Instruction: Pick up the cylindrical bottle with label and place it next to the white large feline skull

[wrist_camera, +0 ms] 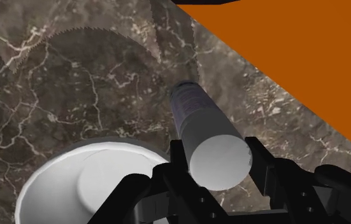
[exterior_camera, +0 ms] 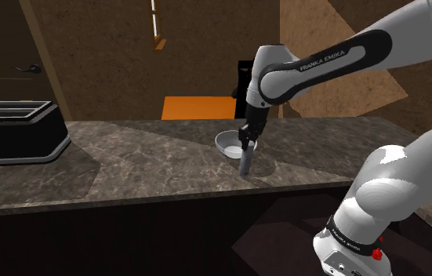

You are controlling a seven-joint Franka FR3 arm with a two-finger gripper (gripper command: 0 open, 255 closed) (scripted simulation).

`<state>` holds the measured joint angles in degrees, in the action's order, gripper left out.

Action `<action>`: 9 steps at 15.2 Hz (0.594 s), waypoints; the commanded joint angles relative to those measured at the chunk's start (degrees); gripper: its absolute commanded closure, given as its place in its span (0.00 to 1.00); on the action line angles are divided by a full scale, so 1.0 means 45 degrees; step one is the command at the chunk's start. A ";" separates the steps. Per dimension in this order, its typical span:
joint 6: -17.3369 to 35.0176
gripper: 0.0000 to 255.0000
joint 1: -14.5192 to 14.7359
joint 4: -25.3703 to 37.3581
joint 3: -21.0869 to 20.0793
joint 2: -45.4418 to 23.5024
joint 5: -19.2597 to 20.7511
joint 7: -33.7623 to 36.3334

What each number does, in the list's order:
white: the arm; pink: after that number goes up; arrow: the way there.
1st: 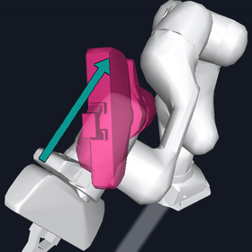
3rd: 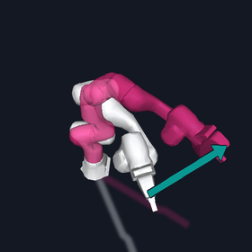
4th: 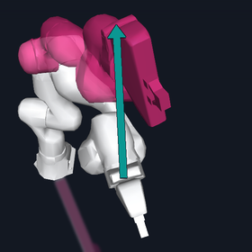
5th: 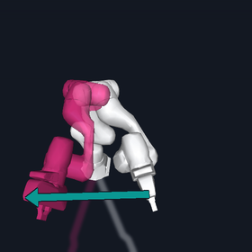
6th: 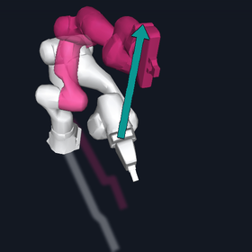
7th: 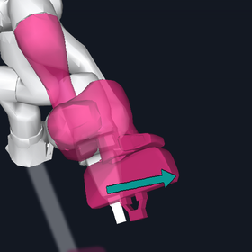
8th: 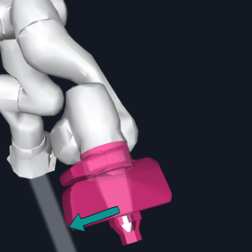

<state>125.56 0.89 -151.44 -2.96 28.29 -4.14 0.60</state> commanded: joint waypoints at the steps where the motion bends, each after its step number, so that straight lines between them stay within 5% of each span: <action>1: -0.0389 1.00 -0.0008 0.0208 0.0013 0.0179 0.0017 0.0010; 9: -0.1935 1.00 -0.0028 0.1227 0.0051 0.0707 0.0072 0.0064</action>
<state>117.72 0.75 -146.41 -2.71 31.11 -3.82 0.80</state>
